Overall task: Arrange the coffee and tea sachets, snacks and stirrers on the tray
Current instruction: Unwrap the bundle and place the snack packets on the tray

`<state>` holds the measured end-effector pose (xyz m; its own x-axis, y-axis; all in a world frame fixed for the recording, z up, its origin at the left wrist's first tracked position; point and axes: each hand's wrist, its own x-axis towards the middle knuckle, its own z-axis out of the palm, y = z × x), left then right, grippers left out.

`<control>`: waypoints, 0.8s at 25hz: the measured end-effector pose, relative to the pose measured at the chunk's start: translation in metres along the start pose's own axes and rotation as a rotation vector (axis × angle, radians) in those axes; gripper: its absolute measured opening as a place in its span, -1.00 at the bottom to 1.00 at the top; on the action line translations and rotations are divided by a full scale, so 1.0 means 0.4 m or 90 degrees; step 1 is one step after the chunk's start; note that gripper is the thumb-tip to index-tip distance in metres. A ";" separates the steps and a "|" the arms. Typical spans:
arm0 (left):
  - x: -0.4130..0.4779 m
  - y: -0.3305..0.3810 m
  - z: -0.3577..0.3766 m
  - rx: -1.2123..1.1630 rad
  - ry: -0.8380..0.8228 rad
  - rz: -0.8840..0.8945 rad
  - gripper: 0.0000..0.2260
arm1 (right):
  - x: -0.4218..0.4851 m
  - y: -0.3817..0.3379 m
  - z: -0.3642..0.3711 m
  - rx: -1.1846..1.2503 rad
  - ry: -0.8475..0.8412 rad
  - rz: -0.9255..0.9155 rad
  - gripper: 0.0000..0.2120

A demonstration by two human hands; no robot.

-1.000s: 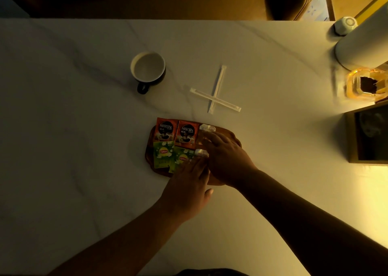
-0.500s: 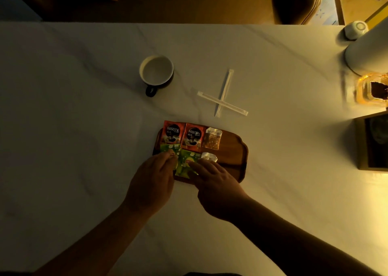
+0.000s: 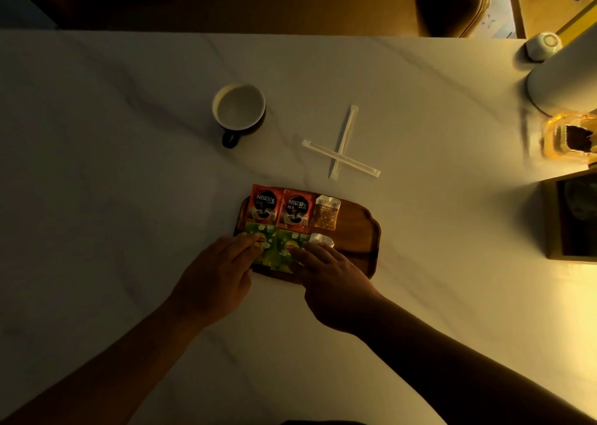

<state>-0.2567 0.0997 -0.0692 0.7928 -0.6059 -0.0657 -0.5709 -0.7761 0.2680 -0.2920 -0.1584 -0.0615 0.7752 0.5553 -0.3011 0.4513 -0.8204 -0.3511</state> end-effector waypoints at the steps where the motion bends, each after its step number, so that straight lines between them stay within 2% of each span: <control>1: -0.003 -0.004 -0.002 0.000 -0.001 0.004 -0.60 | 0.000 0.001 0.000 0.000 0.001 -0.001 -0.45; 7: 0.002 0.008 -0.011 -0.010 -0.005 0.002 -0.62 | 0.007 -0.009 -0.002 -0.016 -0.004 -0.004 -0.47; 9: 0.008 0.028 -0.016 -0.013 -0.007 -0.028 -0.64 | 0.000 -0.008 -0.008 0.005 0.037 0.010 -0.46; 12: 0.021 0.106 -0.012 -0.047 0.003 -0.012 -0.62 | -0.010 0.036 -0.044 0.059 0.138 0.130 -0.44; 14: 0.042 0.180 0.001 -0.090 -0.026 0.039 -0.50 | -0.009 0.083 -0.064 0.057 0.102 0.154 -0.38; 16: 0.068 0.239 0.016 -0.099 -0.079 0.064 -0.42 | -0.002 0.116 -0.075 0.025 0.041 0.115 -0.29; 20: 0.098 0.277 0.036 -0.040 -0.160 0.014 -0.43 | 0.003 0.141 -0.092 0.002 0.035 0.074 -0.28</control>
<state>-0.2920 -0.0128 -0.0560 0.6983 -0.6528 -0.2935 -0.5666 -0.7547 0.3307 -0.2495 -0.2090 -0.0492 0.8453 0.4477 -0.2916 0.3552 -0.8786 -0.3192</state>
